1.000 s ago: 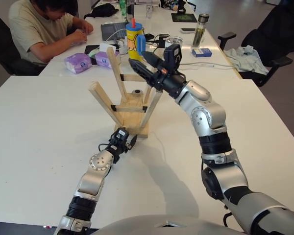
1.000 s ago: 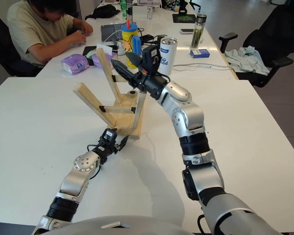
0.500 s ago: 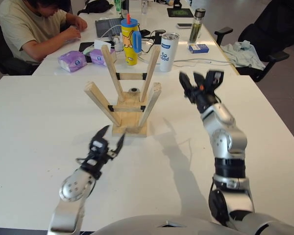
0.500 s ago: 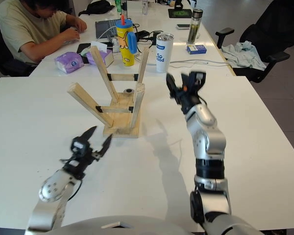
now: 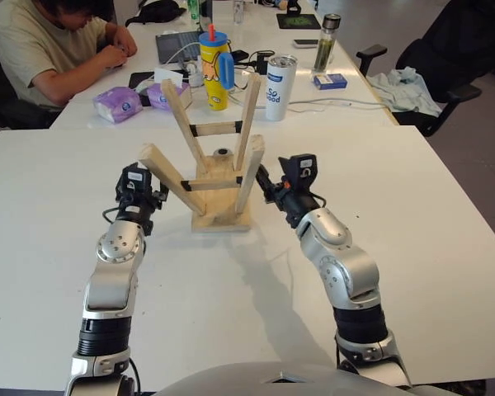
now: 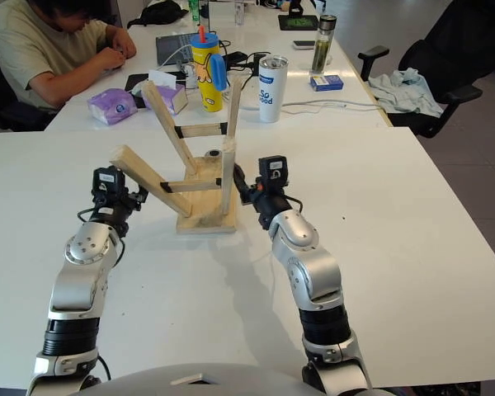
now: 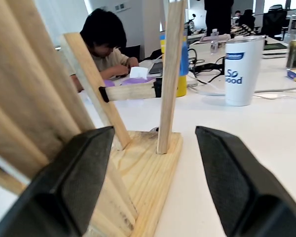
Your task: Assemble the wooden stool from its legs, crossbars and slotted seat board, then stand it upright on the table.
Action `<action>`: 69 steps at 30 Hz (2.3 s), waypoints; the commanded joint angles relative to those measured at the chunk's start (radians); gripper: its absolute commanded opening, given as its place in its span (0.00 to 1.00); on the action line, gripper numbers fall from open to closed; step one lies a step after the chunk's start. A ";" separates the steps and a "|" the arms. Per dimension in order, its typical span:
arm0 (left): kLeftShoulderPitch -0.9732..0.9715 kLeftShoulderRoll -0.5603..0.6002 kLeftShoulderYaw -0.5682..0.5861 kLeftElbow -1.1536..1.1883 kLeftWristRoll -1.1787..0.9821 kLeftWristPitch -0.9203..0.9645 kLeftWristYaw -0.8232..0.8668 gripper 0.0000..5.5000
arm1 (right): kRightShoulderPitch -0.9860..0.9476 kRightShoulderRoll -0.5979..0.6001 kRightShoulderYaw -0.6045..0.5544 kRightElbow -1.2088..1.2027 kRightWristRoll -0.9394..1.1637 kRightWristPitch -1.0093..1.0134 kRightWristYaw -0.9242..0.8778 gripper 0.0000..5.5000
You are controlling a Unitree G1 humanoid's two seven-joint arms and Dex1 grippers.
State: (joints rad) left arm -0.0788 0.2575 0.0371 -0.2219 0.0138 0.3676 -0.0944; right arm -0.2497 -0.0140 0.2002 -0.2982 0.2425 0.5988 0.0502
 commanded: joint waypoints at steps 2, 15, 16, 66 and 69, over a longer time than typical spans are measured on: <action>0.065 0.016 0.042 0.049 -0.010 0.045 -0.014 0.59 | -0.016 -0.096 -0.048 0.091 -0.012 0.059 0.073 0.56; 0.197 0.281 -0.032 0.034 -0.230 -0.079 -0.647 0.59 | -0.331 -0.191 -0.119 0.559 0.002 -0.300 0.469 0.56; 0.179 0.293 -0.044 0.055 -0.215 -0.087 -0.659 0.59 | -0.347 -0.190 -0.115 0.583 0.018 -0.323 0.534 0.56; 0.379 0.063 -0.169 -0.173 0.158 0.098 -0.107 0.59 | 0.635 -0.446 -0.211 -0.032 0.067 -0.235 0.486 0.56; 0.363 0.072 -0.182 -0.159 0.163 0.097 -0.121 0.59 | 0.630 -0.432 -0.250 0.041 0.015 -0.297 0.423 0.56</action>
State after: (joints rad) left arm 0.2895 0.3204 -0.1283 -0.3963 0.1673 0.4547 -0.1994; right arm 0.3874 -0.4602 -0.0214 -0.3131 0.3008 0.3333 0.5210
